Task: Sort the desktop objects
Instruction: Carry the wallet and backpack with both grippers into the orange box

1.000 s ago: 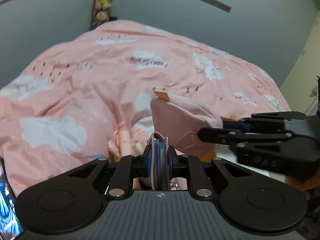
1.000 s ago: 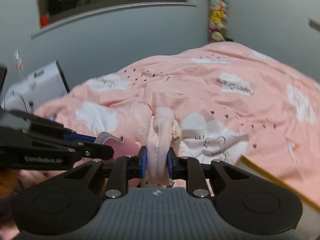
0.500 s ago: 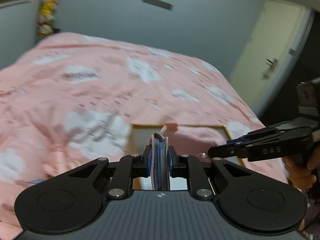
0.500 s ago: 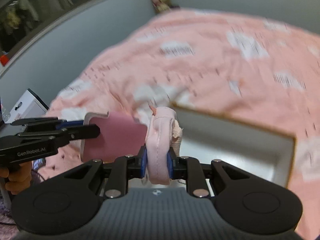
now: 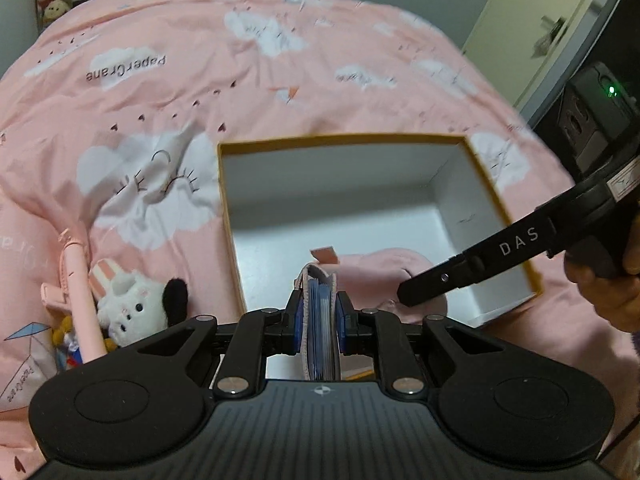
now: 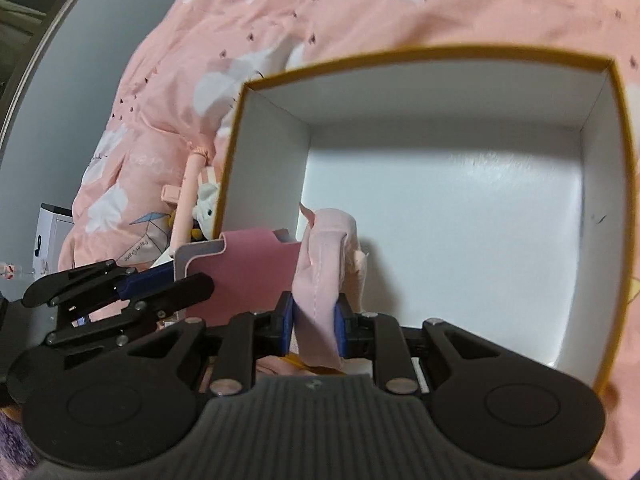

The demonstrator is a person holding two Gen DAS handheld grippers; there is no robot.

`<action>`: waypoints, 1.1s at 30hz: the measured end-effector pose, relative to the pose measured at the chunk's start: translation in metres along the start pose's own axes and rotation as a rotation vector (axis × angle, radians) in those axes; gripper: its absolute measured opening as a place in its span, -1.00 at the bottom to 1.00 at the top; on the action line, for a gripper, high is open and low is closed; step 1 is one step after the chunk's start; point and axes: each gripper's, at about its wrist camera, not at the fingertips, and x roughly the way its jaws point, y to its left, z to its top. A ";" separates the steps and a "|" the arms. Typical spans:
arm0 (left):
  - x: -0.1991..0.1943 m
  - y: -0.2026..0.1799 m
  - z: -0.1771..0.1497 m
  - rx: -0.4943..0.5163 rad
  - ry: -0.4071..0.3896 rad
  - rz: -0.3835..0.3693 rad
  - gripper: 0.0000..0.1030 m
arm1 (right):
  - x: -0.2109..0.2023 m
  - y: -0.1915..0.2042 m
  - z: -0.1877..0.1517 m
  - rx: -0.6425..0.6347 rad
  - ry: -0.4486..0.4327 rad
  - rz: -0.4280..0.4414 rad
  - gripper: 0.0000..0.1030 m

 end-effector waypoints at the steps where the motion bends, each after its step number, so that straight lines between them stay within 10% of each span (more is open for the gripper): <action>1: 0.003 -0.001 0.001 0.006 0.014 0.017 -0.65 | 0.004 -0.001 0.001 0.007 0.013 0.008 -0.57; 19: 0.055 0.002 0.006 -0.037 0.172 0.091 -0.62 | 0.037 -0.015 0.016 0.015 0.037 0.120 -0.20; 33: 0.020 0.020 -0.003 -0.053 0.110 0.028 -0.43 | 0.060 -0.006 0.018 0.077 0.087 0.236 -0.39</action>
